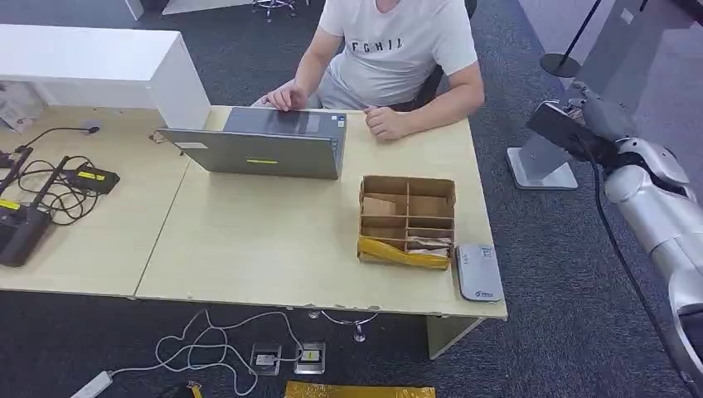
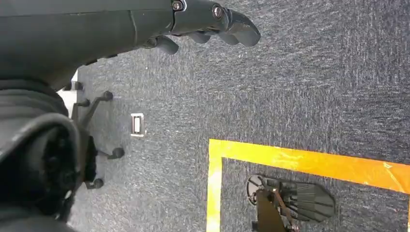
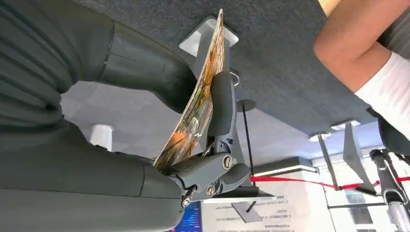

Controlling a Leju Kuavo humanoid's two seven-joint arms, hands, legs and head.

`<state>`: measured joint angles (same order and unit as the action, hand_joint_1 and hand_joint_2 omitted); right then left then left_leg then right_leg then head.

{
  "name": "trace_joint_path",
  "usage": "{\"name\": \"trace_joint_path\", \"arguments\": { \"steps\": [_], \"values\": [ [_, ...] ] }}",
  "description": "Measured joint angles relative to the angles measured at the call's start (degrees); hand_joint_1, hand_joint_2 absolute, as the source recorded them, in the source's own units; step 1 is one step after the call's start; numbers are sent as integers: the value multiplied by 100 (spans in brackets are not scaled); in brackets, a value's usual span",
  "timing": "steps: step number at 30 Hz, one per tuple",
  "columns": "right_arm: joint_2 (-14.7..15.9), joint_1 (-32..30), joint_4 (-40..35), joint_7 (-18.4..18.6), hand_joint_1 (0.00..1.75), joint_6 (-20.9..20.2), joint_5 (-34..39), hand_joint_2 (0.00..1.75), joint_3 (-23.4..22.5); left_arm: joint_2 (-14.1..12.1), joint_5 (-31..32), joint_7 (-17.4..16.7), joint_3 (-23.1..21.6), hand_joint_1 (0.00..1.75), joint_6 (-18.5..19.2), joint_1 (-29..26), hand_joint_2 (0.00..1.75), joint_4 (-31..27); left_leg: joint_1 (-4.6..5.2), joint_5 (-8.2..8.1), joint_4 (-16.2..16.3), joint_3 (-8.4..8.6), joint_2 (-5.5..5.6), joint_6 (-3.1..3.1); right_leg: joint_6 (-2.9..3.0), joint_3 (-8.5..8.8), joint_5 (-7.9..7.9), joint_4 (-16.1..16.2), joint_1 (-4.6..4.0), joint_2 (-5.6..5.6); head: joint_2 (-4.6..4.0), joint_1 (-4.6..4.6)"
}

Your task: Pass the card to the sensor for recognition and then transmit it.

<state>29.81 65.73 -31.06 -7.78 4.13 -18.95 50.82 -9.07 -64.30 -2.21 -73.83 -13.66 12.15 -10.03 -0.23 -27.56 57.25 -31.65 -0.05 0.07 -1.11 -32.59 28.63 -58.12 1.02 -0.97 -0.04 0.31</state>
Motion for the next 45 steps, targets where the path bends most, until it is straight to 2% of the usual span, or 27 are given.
{"name": "trace_joint_path", "arguments": {
  "steps": [7,13,19,26,30,35,45],
  "values": [
    [2,-2,37,9,175,52,-13,175,2,0,-11,0,-4,0,-9,0,0,0,0,0,0,0,0,0,0,-1,0,0,0,1,0,0],
    [57,-48,39,-22,175,321,-129,175,11,-2,-37,0,-2,0,-11,-4,0,0,0,0,0,1,0,0,0,-3,0,0,0,-1,0,0],
    [426,-453,-101,53,175,614,-96,175,15,-11,-155,0,-2,0,-74,-100,0,2,0,-2,0,-2,5,1,0,1,0,3,0,-3,0,0],
    [940,-1003,-975,499,175,623,4,175,11,-31,-260,7,4,0,-155,-190,0,2,0,-3,-1,-1,1,1,0,-1,0,4,0,0,0,0],
    [1226,-1310,-1729,774,175,625,61,175,7,-28,-299,48,7,0,-197,-229,0,0,-3,-2,-1,-2,1,1,0,-1,0,4,-4,-2,0,-2],
    [1453,-1595,-2414,1023,175,627,83,175,-6,-28,-293,52,7,0,-197,-234,0,0,-4,-2,-1,-1,1,1,0,2,0,4,-4,1,0,0],
    [1851,-2045,-3573,1221,175,507,-7,175,-30,-28,-297,79,7,0,-208,-239,0,0,-3,-2,-1,-1,3,1,0,1,0,5,-3,-3,0,-2]
  ]
}}
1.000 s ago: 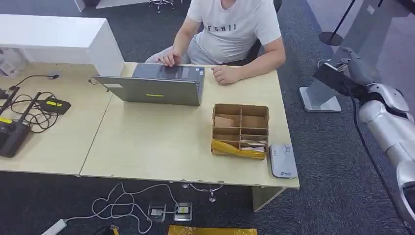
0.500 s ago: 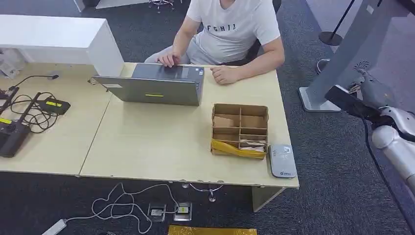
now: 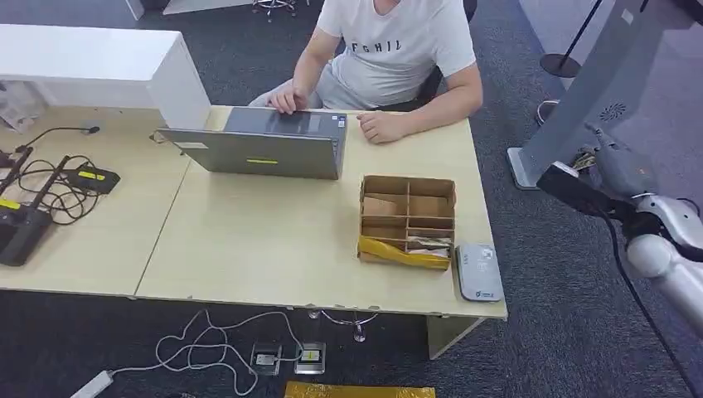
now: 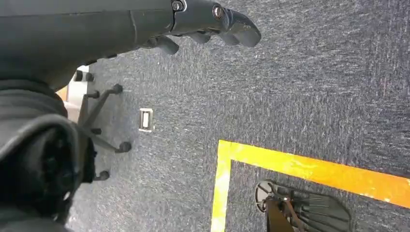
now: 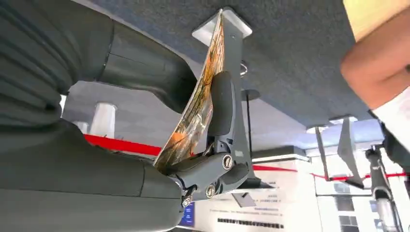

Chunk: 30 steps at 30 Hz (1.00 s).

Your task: Pass the card to the sensor for recognition and then transmit it.

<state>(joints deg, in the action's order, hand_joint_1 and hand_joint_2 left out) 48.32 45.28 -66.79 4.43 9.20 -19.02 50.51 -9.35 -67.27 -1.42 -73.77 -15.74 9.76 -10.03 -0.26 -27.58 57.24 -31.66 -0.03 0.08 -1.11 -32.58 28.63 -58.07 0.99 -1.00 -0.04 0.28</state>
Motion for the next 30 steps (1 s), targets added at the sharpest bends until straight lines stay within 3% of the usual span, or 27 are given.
{"name": "trace_joint_path", "arguments": {
  "steps": [15,22,30],
  "values": [
    [440,-765,-822,276,175,15,103,175,0,2,-17,26,0,0,-33,-4,0,0,0,0,-1,-3,-1,0,0,-2,0,0,0,1,0,2],
    [496,-1294,-962,413,175,260,317,175,0,15,-22,26,4,0,-59,-5,0,0,0,-1,-1,-5,-1,-1,0,-3,1,0,0,0,0,2],
    [529,-1659,-923,293,175,428,411,175,-7,20,-22,24,4,0,-72,-5,0,0,0,-1,-2,-5,-1,-1,0,-5,1,0,0,1,0,0]
  ]
}}
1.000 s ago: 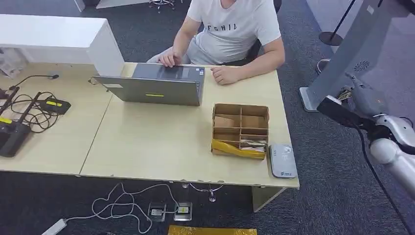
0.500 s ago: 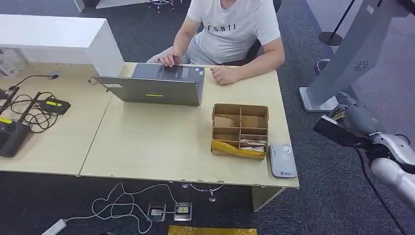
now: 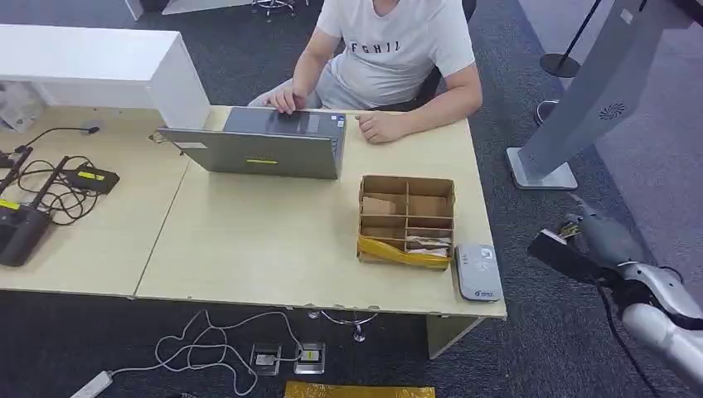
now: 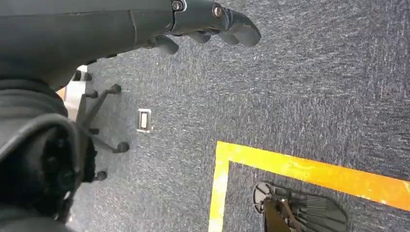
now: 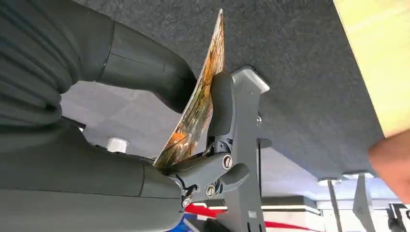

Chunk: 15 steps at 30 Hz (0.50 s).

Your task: Pass the card to the sensor for recognition and then transmit it.

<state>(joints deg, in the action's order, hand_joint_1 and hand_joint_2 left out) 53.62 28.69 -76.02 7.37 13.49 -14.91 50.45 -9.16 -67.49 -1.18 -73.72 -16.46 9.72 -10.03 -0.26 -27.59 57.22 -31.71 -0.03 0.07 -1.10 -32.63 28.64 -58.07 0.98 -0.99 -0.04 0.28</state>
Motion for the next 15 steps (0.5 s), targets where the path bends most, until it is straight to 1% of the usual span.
{"name": "trace_joint_path", "arguments": {
  "steps": [8,12,15],
  "values": [
    [2,-148,61,-48,175,-28,-57,175,0,13,-13,0,4,0,-46,1,0,0,0,0,0,-1,0,0,0,-1,0,0,0,1,0,2],
    [-13,-178,111,-221,175,-123,-291,175,22,17,-11,0,7,0,-13,1,0,0,0,0,-1,-2,0,0,0,-2,0,0,0,1,0,2],
    [-81,-203,164,-273,175,-140,-404,175,52,20,-11,0,7,0,-15,2,0,0,-1,0,-1,-3,0,0,0,-2,0,0,-1,0,0,4]
  ]
}}
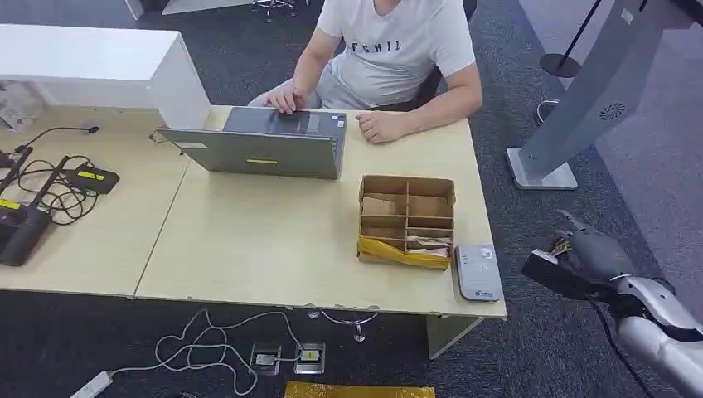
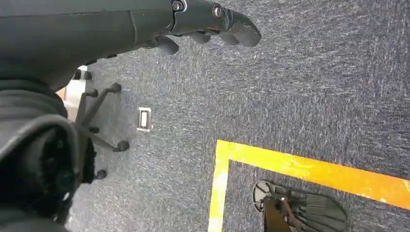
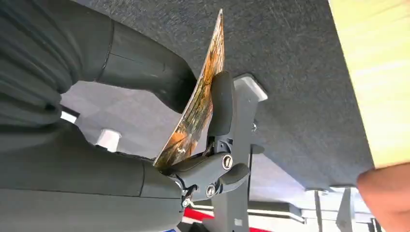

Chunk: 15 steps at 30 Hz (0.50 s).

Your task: Pass the card to the sensor for recognition and then transmit it.

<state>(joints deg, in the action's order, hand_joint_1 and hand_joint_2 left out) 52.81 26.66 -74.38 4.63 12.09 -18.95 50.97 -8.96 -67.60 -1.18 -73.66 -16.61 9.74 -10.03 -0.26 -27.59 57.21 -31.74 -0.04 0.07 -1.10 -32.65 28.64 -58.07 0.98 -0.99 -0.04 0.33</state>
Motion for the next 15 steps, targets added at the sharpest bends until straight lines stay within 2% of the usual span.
{"name": "trace_joint_path", "arguments": {
  "steps": [15],
  "values": [
    [-273,-3,57,-79,175,-151,-223,175,155,4,92,0,-7,0,35,39,0,0,0,0,-1,-4,0,0,0,-1,0,0,0,-1,0,-2]
  ]
}}
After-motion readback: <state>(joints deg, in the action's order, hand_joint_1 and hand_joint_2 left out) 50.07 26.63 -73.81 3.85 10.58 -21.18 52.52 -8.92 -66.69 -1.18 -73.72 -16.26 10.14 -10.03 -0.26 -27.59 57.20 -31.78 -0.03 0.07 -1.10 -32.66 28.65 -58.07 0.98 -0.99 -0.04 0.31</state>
